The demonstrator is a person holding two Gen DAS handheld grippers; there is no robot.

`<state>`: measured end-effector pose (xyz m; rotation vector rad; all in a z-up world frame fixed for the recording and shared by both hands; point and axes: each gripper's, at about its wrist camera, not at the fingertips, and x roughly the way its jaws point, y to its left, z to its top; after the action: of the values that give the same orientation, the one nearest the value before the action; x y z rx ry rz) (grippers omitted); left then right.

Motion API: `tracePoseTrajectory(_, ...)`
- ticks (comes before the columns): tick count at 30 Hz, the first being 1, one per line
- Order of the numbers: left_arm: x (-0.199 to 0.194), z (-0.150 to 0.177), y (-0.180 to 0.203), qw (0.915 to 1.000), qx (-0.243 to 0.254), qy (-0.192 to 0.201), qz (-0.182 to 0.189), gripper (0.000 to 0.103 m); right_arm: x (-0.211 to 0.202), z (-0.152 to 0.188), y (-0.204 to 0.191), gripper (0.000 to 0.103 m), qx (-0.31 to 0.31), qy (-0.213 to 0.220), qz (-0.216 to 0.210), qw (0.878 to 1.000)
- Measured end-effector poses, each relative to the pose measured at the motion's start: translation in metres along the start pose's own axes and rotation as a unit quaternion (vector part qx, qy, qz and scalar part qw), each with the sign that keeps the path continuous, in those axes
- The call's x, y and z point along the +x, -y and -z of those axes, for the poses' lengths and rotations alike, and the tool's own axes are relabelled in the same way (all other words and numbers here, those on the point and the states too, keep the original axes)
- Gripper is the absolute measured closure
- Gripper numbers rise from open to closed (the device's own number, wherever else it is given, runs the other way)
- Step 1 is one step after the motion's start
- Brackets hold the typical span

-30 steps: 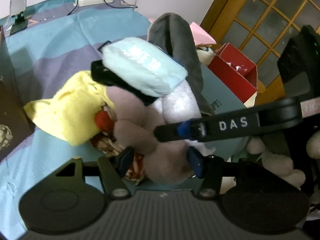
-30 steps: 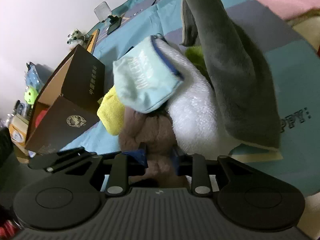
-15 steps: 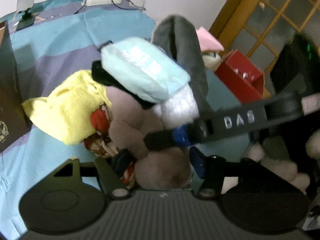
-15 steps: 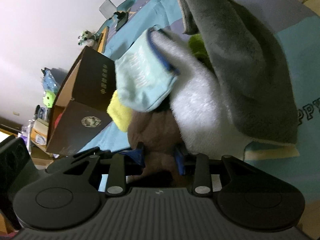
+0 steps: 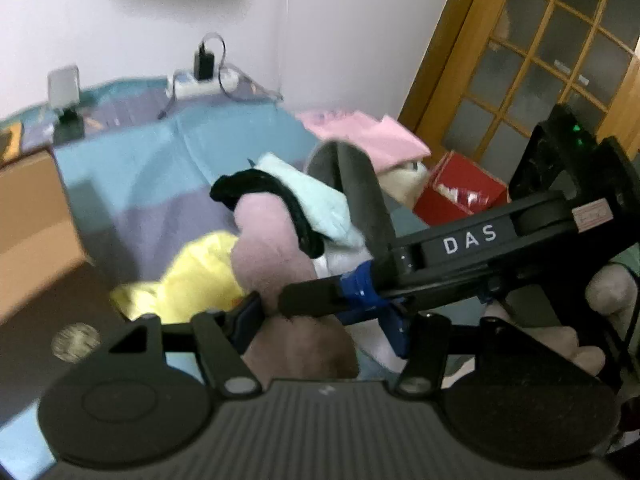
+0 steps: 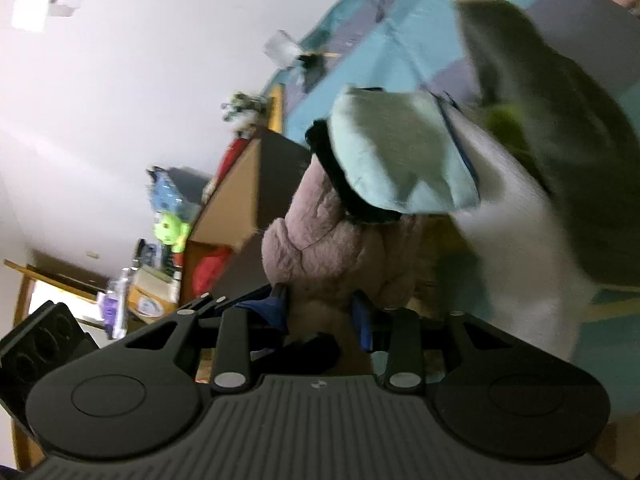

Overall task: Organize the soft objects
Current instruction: 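Grasp the pink plush bunny with the right gripper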

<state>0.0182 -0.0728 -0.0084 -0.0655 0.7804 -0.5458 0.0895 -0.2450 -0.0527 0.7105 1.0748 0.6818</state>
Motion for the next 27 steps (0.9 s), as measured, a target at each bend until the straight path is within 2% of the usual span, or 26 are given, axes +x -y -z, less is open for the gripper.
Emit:
tracePoseTrajectory(4,-0.029,-0.009,-0.01,0.9996,0.007,0.026,-0.007,0.043,0.011,-0.002,-0.024,0.083,-0.009,0.003,-0.021,1.0)
tracePoseTrajectory(7,-0.042,-0.009,-0.024,0.9992,0.009,0.037,-0.008,0.043,0.024,-0.004,-0.034,0.083,-0.012,0.002,-0.022,1.0)
tracePoseTrajectory(12,-0.035,-0.006,-0.047,1.0,0.008,-0.003,-0.001,0.043,0.046,0.003,-0.029,0.083,0.035,-0.018,-0.009,0.999)
tracePoseTrajectory(14,-0.038,-0.006,-0.049,0.9998,0.016,-0.009,0.003,0.044,0.044,0.009,-0.029,0.083,0.051,-0.004,-0.025,0.998)
tracePoseTrajectory(16,-0.05,-0.009,-0.045,0.9989,0.047,0.005,0.002,0.044,0.038,0.014,-0.031,0.083,0.061,0.019,-0.048,0.997)
tracePoseTrajectory(18,-0.05,-0.012,-0.045,0.9976,0.069,0.006,0.004,0.044,0.041,0.016,-0.03,0.083,0.068,0.028,-0.04,0.996)
tracePoseTrajectory(20,-0.037,-0.01,-0.052,0.9977,0.063,-0.021,0.01,0.044,0.054,0.02,-0.029,0.083,0.089,0.022,-0.021,0.996)
tracePoseTrajectory(22,-0.035,-0.01,-0.054,0.9968,0.071,-0.035,0.005,0.044,0.055,0.025,-0.027,0.083,0.103,0.033,-0.039,0.993)
tracePoseTrajectory(25,-0.055,-0.016,-0.052,0.9947,0.102,-0.017,0.002,0.043,0.054,0.028,-0.028,0.083,0.118,0.055,-0.086,0.988)
tracePoseTrajectory(27,-0.055,-0.018,-0.055,0.9932,0.114,-0.02,-0.004,0.044,0.061,0.027,-0.028,0.083,0.128,0.054,-0.081,0.987)
